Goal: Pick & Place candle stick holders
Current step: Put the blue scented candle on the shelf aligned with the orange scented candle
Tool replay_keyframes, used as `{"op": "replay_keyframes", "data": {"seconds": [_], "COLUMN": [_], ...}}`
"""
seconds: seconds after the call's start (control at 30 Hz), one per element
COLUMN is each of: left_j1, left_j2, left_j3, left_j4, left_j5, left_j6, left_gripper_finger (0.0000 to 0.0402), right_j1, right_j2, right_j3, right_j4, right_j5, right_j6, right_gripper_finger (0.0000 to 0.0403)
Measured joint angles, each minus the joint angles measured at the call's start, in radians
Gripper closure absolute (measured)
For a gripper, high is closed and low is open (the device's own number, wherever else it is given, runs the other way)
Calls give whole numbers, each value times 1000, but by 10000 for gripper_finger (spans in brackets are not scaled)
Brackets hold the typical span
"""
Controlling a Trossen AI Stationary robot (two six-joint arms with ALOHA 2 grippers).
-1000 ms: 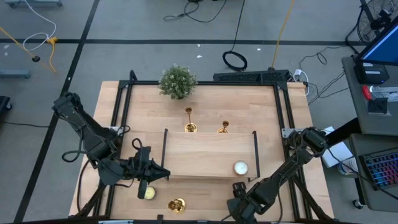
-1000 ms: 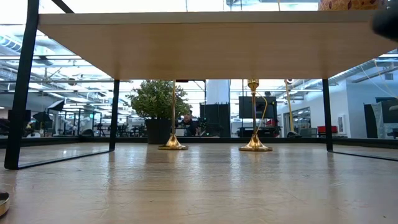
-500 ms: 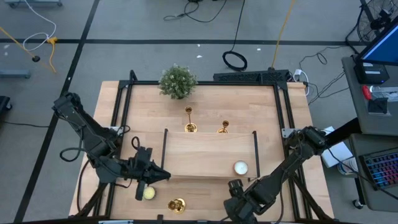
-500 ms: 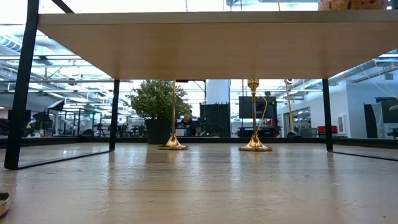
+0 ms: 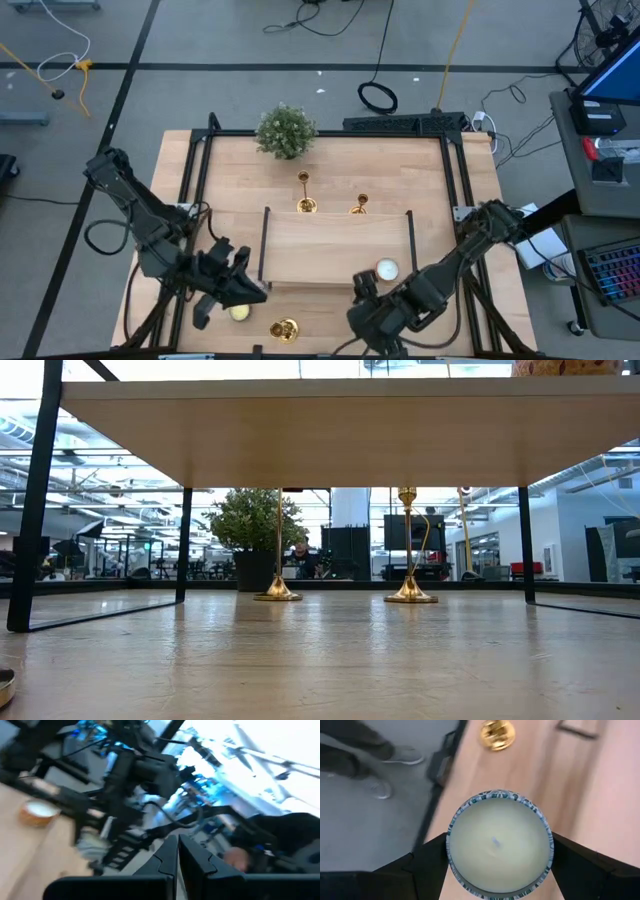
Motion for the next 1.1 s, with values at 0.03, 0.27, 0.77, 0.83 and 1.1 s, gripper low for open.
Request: {"op": "replay_keyframes", "data": {"seconds": [0.03,0.27,0.77,0.83,1.1], "left_j1": [0,-17,-192,-188,-98], "left_j2": [0,0,103,125,172], "left_j3": [0,0,462,501,526], "left_j4": [26,88,-819,-901,-1218], "left_j5": [9,9,-630,-633,-473], "left_j6": [11,64,16,3,-136], "left_gripper_finger": [383,383,383,383,383], "right_j1": [-11,-115,-316,-341,-438], "right_j2": [0,0,-2,-2,-2], "right_j3": [16,128,183,183,183], "right_j4": [-11,-6,191,208,242], "right_j5": [12,60,-27,-30,-53], "right_j6": [-10,36,353,366,403], "right_gripper_finger": [109,109,109,109,109]}}
